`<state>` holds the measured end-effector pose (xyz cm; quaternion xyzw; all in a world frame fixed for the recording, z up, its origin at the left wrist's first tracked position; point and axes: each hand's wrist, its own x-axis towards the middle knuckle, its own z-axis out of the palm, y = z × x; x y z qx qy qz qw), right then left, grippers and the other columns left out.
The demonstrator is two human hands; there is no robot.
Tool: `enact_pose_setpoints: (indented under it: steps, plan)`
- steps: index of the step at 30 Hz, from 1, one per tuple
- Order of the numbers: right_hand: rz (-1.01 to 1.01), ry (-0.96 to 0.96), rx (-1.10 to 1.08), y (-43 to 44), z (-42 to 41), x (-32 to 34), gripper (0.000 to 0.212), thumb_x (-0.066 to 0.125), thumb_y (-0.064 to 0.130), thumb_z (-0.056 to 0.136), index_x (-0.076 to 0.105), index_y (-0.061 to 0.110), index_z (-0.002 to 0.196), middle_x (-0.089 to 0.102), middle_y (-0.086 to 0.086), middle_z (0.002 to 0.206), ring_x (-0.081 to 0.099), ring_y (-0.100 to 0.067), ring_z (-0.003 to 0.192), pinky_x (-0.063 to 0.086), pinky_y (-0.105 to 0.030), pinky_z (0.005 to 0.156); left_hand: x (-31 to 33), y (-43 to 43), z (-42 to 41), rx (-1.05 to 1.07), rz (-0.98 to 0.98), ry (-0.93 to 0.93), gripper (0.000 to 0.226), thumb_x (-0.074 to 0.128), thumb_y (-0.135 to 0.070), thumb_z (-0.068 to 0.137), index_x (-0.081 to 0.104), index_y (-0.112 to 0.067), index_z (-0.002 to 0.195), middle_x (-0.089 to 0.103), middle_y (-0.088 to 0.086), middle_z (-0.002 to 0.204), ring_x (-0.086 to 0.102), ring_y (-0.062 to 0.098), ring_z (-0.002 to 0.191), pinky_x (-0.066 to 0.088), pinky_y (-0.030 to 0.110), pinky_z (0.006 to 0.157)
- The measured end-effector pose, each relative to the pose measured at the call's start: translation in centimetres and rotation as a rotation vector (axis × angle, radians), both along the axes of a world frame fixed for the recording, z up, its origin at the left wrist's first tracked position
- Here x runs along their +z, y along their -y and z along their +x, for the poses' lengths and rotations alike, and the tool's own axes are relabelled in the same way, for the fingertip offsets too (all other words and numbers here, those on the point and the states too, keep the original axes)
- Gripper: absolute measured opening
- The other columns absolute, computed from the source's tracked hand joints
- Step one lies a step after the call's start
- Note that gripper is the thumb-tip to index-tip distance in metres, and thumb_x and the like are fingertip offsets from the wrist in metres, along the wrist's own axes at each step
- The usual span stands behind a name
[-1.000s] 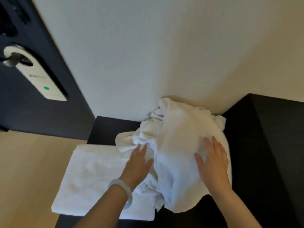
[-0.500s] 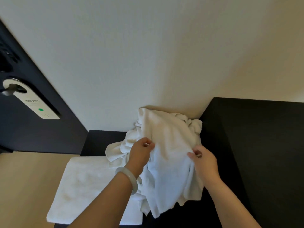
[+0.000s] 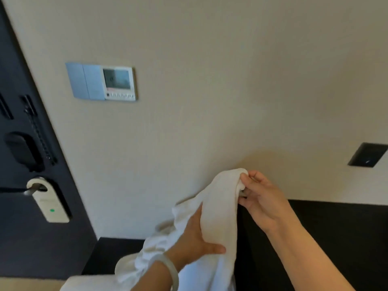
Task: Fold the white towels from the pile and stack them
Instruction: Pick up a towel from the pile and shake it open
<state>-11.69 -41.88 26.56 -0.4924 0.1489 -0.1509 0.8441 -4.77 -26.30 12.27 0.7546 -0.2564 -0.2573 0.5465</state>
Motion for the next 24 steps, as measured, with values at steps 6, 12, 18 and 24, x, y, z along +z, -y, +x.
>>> enact_pose_setpoints:
  steps: [6, 12, 18, 24]
  plan:
    - [0.386, 0.02, -0.11, 0.2, 0.0, 4.5, 0.03, 0.048, 0.019, 0.102, 0.06, -0.006, 0.112, 0.066, -0.022, 0.103, 0.064, -0.03, 0.094, 0.048, -0.046, 0.095, 1.0, 3.0, 1.3, 0.215, 0.017, 0.162, 0.109, 0.087, -0.042, 0.066, 0.02, -0.028, 0.151, 0.027, -0.009, 0.152, 0.027, 0.016, 0.142, 0.032, 0.042, 0.113]
    - [0.465, -0.003, -0.331, 6.6, -2.1, 5.7, 0.037, 0.067, 0.01, 0.088, 0.06, 0.005, 0.124, 0.067, -0.018, 0.119, 0.068, -0.032, 0.101, 0.058, -0.049, 0.082, 7.1, 4.1, 3.5, 0.231, -0.075, 0.306, 0.026, 0.069, -0.024, 0.087, 0.048, -0.039, 0.087, 0.064, -0.013, 0.088, 0.059, -0.006, 0.071, 0.041, 0.009, 0.055]
    - [0.377, 0.007, -0.455, 14.2, -4.9, 5.8, 0.027, 0.073, 0.021, 0.086, 0.066, 0.014, 0.111, 0.075, -0.012, 0.083, 0.074, -0.026, 0.071, 0.059, -0.041, 0.061, 13.9, 9.2, 2.0, 0.287, -0.103, 0.495, 0.015, 0.058, -0.018, 0.091, 0.049, -0.028, 0.087, 0.065, -0.008, 0.078, 0.061, 0.003, 0.072, 0.043, 0.02, 0.056]
    - [0.108, 0.035, -0.574, 26.6, -8.6, 7.6, 0.019, 0.076, 0.034, 0.086, 0.069, 0.02, 0.096, 0.077, 0.0, 0.077, 0.074, -0.019, 0.069, 0.058, -0.033, 0.057, 25.8, 21.3, -4.1, 0.318, -0.19, 0.771, 0.021, 0.045, -0.039, 0.076, 0.051, -0.025, 0.09, 0.061, -0.009, 0.078, 0.056, 0.005, 0.072, 0.043, 0.024, 0.059]
